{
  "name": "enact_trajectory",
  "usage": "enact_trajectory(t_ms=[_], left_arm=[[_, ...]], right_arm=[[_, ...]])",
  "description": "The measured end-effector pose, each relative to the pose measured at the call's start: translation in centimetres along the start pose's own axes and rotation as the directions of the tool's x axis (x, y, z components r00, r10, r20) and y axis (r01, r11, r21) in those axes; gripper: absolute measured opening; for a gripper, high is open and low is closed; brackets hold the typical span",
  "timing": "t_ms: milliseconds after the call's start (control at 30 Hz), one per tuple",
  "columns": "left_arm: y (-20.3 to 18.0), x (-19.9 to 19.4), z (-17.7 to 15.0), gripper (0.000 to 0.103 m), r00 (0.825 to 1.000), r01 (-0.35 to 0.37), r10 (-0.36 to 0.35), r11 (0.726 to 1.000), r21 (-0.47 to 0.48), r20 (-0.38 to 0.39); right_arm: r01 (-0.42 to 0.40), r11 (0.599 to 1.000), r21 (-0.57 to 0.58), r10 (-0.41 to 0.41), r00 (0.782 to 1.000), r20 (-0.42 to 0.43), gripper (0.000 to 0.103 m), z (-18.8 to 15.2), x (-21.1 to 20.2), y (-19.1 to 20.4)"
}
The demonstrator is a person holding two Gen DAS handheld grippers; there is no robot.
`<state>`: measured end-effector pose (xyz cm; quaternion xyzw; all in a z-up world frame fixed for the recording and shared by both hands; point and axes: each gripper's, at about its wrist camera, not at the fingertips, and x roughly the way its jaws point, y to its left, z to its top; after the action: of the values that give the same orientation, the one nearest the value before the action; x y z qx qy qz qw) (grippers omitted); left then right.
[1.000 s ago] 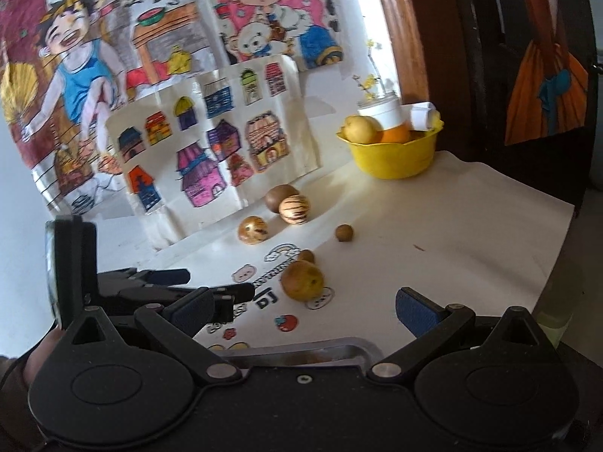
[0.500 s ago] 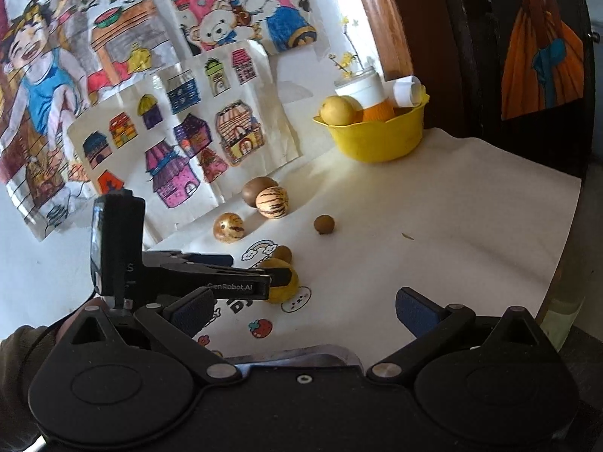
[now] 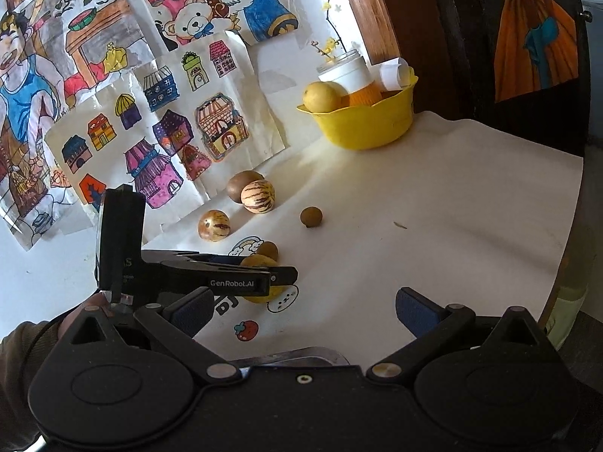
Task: Organize fruits
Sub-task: 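Grasp the large yellow pear with the left tool while the right tool grasps a small brown fruit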
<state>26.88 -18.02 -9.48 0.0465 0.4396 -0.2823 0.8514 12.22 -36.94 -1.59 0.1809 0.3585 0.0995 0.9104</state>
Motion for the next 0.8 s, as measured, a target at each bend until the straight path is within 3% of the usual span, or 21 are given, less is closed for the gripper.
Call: enact_trajectory(t_ms=[500,800], left_arm=[[0.2,-0.8,-1.0,0.078,1.0,0.008,-0.008,1.0,0.014,-0.027],[-0.7,-0.8,-1.1,0.074,1.0,-0.002,0.004,0.997,0.073,-0.019]], right_arm=[[-0.009,1.0,-0.003,0.009,1.0,-0.003,0.102,0.0,0.1,0.3],[-0.006,1.0,-0.003,0.006,1.0,-0.008,0.102,-0.1,0.1,0.3]])
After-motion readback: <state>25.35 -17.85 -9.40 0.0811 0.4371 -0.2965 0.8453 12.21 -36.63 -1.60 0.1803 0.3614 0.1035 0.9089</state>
